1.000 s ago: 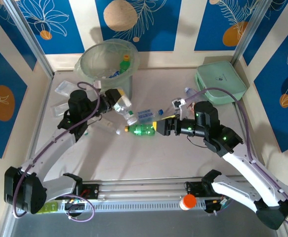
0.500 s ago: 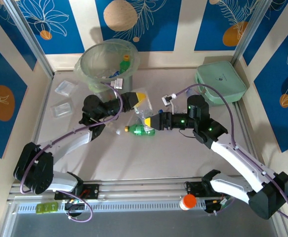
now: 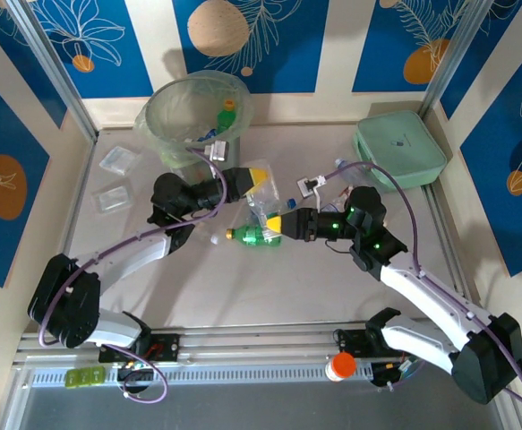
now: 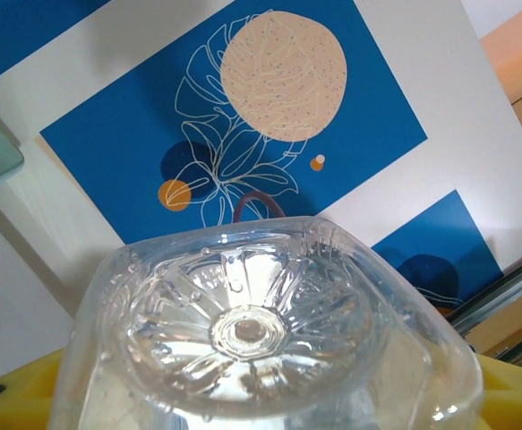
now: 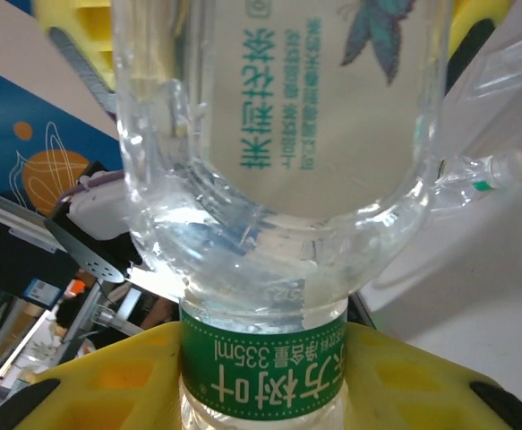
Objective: Put the plastic bottles in the bin
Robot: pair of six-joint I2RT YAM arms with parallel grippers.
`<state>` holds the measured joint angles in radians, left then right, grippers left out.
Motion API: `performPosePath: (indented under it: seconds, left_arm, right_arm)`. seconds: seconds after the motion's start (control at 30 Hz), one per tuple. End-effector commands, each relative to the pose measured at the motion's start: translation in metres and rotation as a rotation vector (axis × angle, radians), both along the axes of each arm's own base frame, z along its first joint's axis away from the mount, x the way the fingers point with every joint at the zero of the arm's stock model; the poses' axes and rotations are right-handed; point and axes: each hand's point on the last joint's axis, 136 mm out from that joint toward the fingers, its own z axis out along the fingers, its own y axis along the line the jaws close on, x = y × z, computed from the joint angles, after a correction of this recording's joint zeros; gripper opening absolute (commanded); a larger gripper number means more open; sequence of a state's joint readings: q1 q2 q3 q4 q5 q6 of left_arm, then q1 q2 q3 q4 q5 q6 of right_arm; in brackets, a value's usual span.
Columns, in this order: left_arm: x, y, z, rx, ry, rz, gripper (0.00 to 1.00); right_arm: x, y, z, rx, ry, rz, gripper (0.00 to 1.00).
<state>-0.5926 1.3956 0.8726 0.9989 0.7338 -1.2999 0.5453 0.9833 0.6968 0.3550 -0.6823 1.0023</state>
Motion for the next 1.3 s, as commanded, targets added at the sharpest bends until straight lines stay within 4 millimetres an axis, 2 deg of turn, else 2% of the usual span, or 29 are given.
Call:
performPosePath:
  seconds: [0.0, 0.1, 0.17, 0.33, 0.47, 0.6, 0.73, 0.87, 0.97, 1.0, 1.03, 1.1, 1.13, 1.2, 1.27]
  left_arm:
    - [-0.018, -0.004, 0.027, -0.021, -0.093, -0.051, 0.74]
    - [-0.019, -0.002, 0.023, 0.038, -0.099, -0.019, 0.81]
    - [-0.020, 0.001, 0.019, 0.090, -0.115, 0.012, 0.83]
    - [-0.025, 0.006, 0.018, 0.160, -0.158, 0.050, 0.80]
    - [-0.032, -0.008, 0.011, 0.175, -0.151, 0.007, 0.81]
    - [-0.031, -0.015, 0.001, 0.194, -0.144, 0.019, 0.83]
    - [-0.033, -0.018, 0.005, 0.181, -0.163, 0.018, 0.73]
    - [-0.033, -0.019, 0.005, 0.189, -0.180, 0.022, 0.56]
    - [-0.031, -0.018, 0.004, 0.206, -0.184, 0.036, 0.52]
    - [-0.031, -0.018, 0.003, 0.215, -0.184, 0.038, 0.52]
    - [-0.031, -0.018, 0.003, 0.221, -0.187, 0.038, 0.51]
    - [-0.029, -0.016, 0.003, 0.238, -0.191, 0.049, 0.51]
    - [-0.025, -0.013, 0.004, 0.248, -0.190, 0.067, 0.50]
    - [-0.009, 0.001, 0.006, 0.281, -0.175, 0.138, 0.48]
    - [0.014, 0.019, 0.013, 0.309, -0.150, 0.215, 0.48]
  right_arm:
    - [-0.007, -0.004, 0.011, 0.014, -0.046, 0.001, 0.29]
    - [-0.007, -0.013, 0.009, -0.033, -0.078, -0.050, 0.29]
    - [-0.006, -0.017, 0.005, -0.071, -0.086, -0.077, 0.29]
    - [-0.006, -0.019, -0.008, -0.129, -0.074, -0.094, 0.29]
    - [-0.008, -0.018, -0.010, -0.131, -0.078, -0.085, 0.29]
    - [-0.008, -0.016, -0.008, -0.120, -0.091, -0.077, 0.29]
    - [-0.007, -0.016, -0.009, -0.125, -0.091, -0.079, 0.29]
    - [-0.005, -0.017, -0.014, -0.142, -0.088, -0.094, 0.30]
    - [-0.003, -0.018, -0.017, -0.163, -0.089, -0.103, 0.30]
    - [-0.003, -0.019, -0.018, -0.172, -0.092, -0.112, 0.33]
    - [-0.002, -0.020, -0.019, -0.180, -0.092, -0.118, 0.41]
    - [-0.001, -0.022, -0.017, -0.193, -0.102, -0.134, 0.65]
    - [0.000, -0.024, -0.017, -0.206, -0.106, -0.152, 0.72]
    - [0.000, -0.030, -0.011, -0.224, -0.132, -0.185, 0.81]
    - [-0.001, -0.037, -0.004, -0.238, -0.161, -0.211, 0.81]
